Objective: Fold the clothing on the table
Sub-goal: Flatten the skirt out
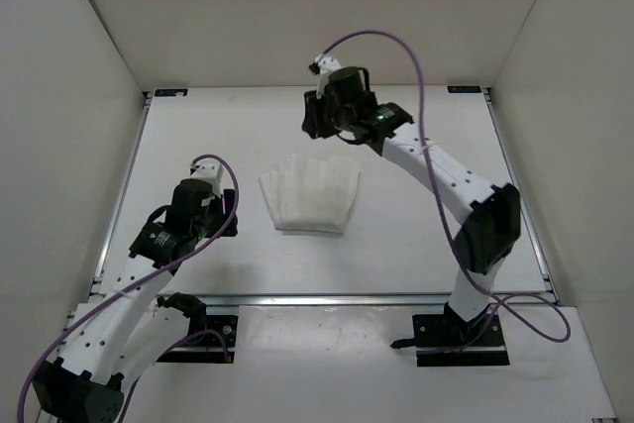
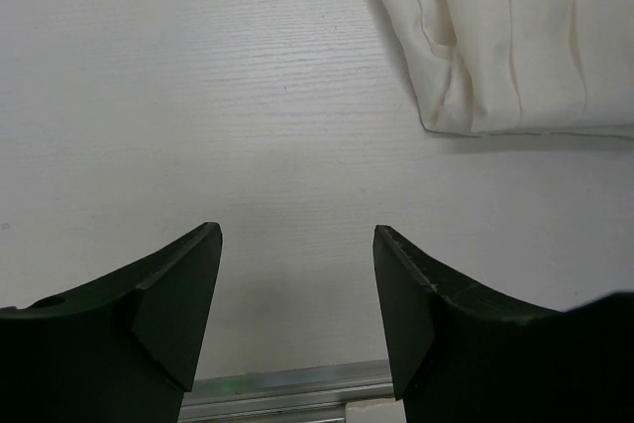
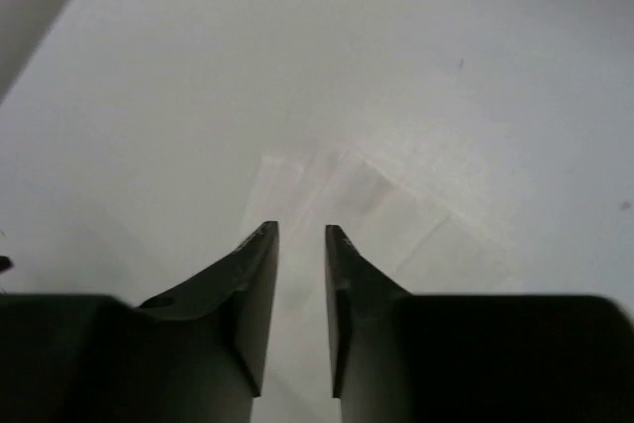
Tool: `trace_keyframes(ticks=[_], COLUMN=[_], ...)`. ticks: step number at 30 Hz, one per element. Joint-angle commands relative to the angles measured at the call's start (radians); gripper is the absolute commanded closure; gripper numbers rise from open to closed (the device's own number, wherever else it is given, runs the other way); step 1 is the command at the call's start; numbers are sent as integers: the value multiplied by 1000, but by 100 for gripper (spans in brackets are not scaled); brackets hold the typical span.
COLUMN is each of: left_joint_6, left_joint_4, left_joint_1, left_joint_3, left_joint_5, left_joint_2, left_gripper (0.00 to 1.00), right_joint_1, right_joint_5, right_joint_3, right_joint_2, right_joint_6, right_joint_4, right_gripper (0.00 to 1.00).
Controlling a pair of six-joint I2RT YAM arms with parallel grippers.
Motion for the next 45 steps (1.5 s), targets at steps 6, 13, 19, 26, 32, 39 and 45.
trace_keyframes(ticks=[6,13,19,26,32,39,45], left_joint_6=[-15,-16,-17,-15,-15,-20,-18], left_joint_4=[2,5,7,2,7,5,2], left_joint_1=[21,18,16,19,19,24,24], left_joint_3=[0,-6,-3,0,-1,-1,-3], left_joint_5=[-39,-41,-43,-44,-46,-50,-55], left_joint_2=[-35,-48,-60,-66,-72,-78,-75], left_gripper=[25,23,22,21,22,21,21], right_joint_1=[66,70,75,60,72,75,-1], right_joint_5=[-44,-19,81,62,27,39,113], right_joint_3=[-3,198,284,382,706,589,8], right_joint_2=[244,502,593,565,484,166,-275], right_joint_6=[59,87,96,57,-15,-82,3], right_joint_4=[54,-107,-197,-235,-292,-175,130], right_gripper=[58,55,56,100,100,100,100])
